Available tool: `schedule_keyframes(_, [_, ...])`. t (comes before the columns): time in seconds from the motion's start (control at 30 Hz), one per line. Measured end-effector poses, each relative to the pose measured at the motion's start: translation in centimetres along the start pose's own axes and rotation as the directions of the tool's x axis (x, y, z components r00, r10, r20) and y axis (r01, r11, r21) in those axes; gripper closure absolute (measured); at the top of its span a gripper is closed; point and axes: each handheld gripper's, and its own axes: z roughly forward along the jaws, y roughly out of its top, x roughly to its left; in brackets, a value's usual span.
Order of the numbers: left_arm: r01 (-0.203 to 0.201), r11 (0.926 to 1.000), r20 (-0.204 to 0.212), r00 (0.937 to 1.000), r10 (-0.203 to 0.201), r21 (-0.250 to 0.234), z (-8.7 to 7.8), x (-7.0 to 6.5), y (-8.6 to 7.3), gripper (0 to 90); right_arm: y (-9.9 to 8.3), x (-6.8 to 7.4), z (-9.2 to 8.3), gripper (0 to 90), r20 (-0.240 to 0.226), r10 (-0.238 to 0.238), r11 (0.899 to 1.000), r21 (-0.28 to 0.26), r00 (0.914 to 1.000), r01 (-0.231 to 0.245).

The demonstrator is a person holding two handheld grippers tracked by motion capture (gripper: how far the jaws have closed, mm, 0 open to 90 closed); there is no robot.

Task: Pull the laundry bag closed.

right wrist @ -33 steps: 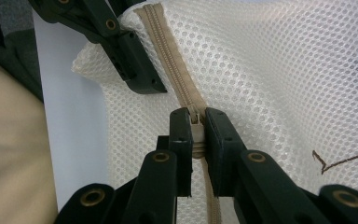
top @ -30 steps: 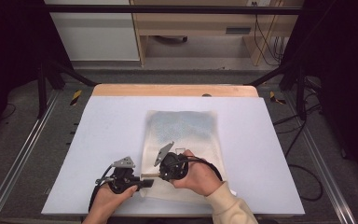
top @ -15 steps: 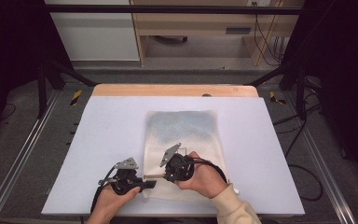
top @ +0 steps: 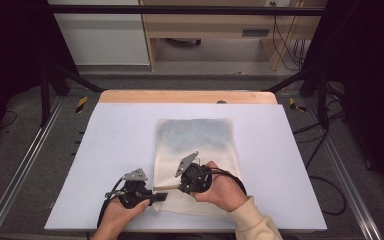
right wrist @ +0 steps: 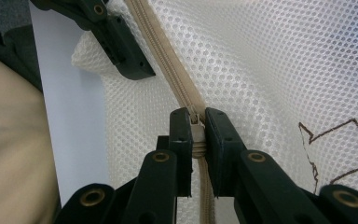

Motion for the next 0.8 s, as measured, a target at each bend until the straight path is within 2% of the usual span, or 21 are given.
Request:
schedule_keyframes(0.4, [0.006,1.0000,-0.001,1.0000,-0.006,0.001,0.1,0.1,-0.1,85.2,-0.7,-0.4,-0.7,81.9,0.011,0.018,1.000,0.005,0.9998,-0.018])
schedule_keyframes(0.8, [0.006,1.0000,-0.002,1.0000,-0.006,0.008,0.4,0.0,-0.1,85.1,-1.1,-0.5,-0.6,81.9,0.007,0.013,1.000,0.008,0.9999,-0.013])
